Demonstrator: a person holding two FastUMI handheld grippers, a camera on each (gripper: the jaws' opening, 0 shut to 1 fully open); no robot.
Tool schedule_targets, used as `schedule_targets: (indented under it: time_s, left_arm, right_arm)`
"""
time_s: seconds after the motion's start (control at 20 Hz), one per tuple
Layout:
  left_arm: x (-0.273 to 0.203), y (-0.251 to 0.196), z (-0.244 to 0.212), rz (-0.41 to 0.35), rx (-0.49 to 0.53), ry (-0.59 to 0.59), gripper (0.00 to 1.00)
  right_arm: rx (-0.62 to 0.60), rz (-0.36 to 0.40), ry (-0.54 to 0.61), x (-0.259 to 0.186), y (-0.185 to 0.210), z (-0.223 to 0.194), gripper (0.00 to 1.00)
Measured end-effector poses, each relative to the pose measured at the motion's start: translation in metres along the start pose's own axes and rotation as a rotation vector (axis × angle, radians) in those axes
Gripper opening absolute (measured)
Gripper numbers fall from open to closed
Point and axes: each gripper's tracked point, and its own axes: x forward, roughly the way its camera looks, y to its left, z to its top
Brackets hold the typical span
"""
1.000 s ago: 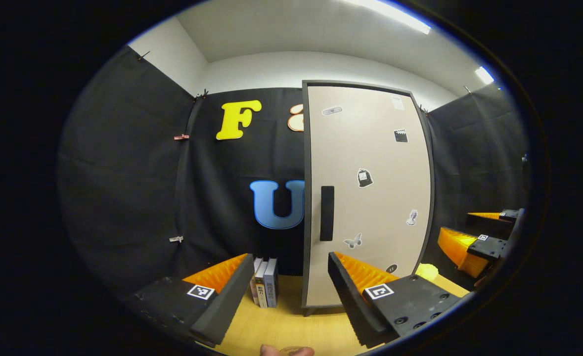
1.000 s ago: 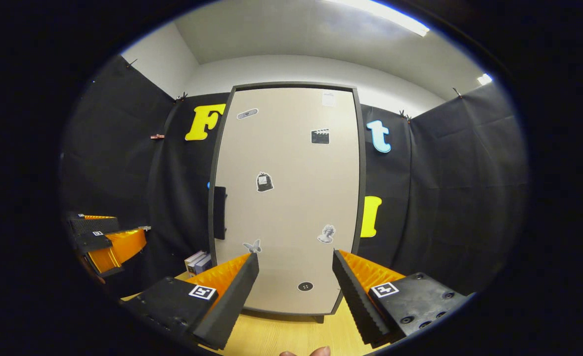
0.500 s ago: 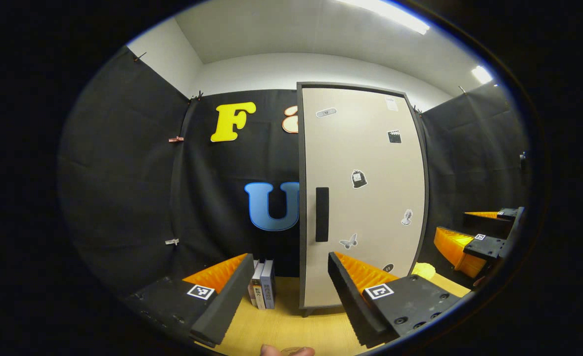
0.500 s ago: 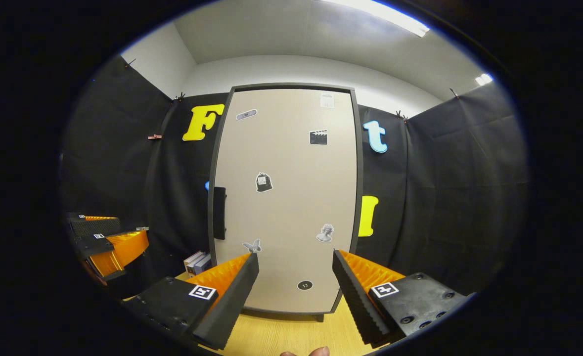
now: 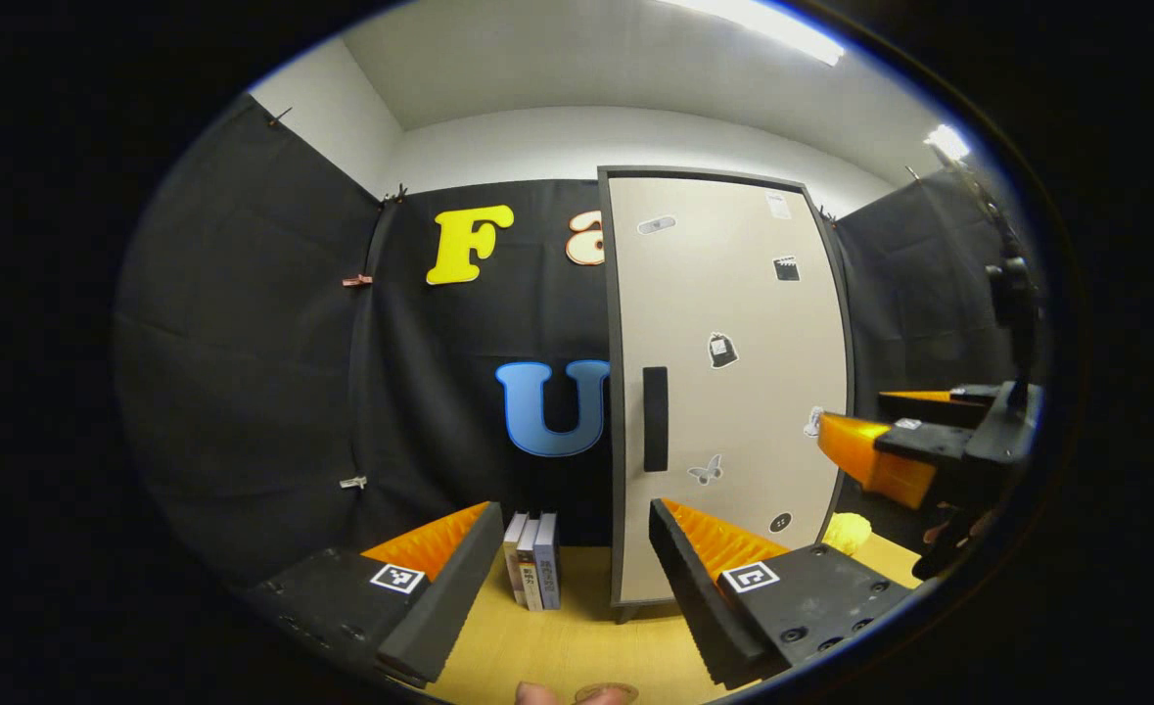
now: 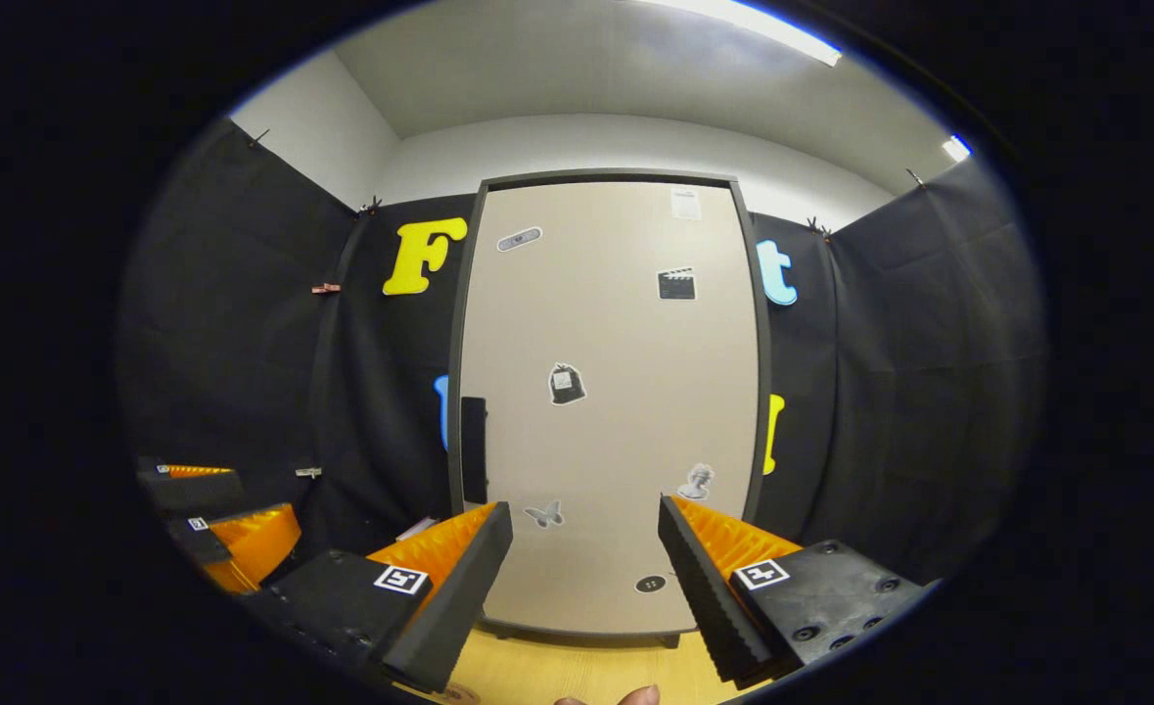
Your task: Open the cabinet door with the right hand, grasp the bottle in the cabinet with the left hand and place it on the coaster, then close the cabinet door with the right hand.
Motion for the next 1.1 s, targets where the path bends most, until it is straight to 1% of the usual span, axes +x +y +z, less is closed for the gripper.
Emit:
schedule_targets:
  time_s: [0.15, 0.25, 0.45, 0.55, 0.75, 0.8, 0.85, 0.9, 0.95, 1.0, 1.05, 1.1]
  left_arm:
    - [-0.008, 0.02, -0.008, 0.027, 0.002, 0.012, 0.95]
    - [-0.012, 0.032, -0.014, 0.045, 0.005, 0.019, 0.95]
    - [-0.014, 0.047, -0.031, 0.061, -0.029, 0.045, 0.95]
    - [-0.012, 0.055, -0.037, 0.071, -0.033, 0.053, 0.95]
    - [-0.005, 0.074, -0.045, 0.096, -0.04, 0.061, 0.95]
    - [-0.003, 0.077, -0.047, 0.102, -0.042, 0.066, 0.95]
    - [-0.001, 0.081, -0.05, 0.107, -0.047, 0.072, 0.95]
    - [0.001, 0.084, -0.054, 0.112, -0.053, 0.078, 0.95]
    - [0.003, 0.088, -0.057, 0.118, -0.058, 0.083, 0.95]
    - [0.004, 0.092, -0.058, 0.126, -0.064, 0.088, 0.95]
    - [0.005, 0.095, -0.058, 0.131, -0.069, 0.092, 0.95]
    - [0.007, 0.096, -0.06, 0.135, -0.072, 0.095, 0.95]
  right_arm:
    - [0.002, 0.034, -0.016, 0.033, 0.027, 0.006, 0.97]
    - [0.001, 0.052, -0.02, 0.052, 0.046, 0.003, 0.97]
    - [-0.013, 0.074, -0.017, 0.092, 0.081, -0.008, 0.98]
    - [0.017, 0.069, -0.002, 0.114, 0.092, -0.015, 0.97]
    - [0.057, 0.032, 0.04, 0.156, 0.098, -0.035, 0.96]
    - [0.065, 0.031, 0.05, 0.164, 0.1, -0.04, 0.91]
    - [0.069, 0.024, 0.062, 0.17, 0.101, -0.044, 0.82]
    - [0.075, 0.027, 0.067, 0.177, 0.103, -0.047, 0.81]
    - [0.079, 0.008, 0.07, 0.184, 0.101, -0.05, 0.77]
    - [0.1, 0.011, 0.073, 0.191, 0.104, -0.051, 0.71]
    - [0.118, 0.008, 0.086, 0.194, 0.104, -0.053, 0.53]
    - [0.134, 0.015, 0.106, 0.198, 0.108, -0.059, 0.52]
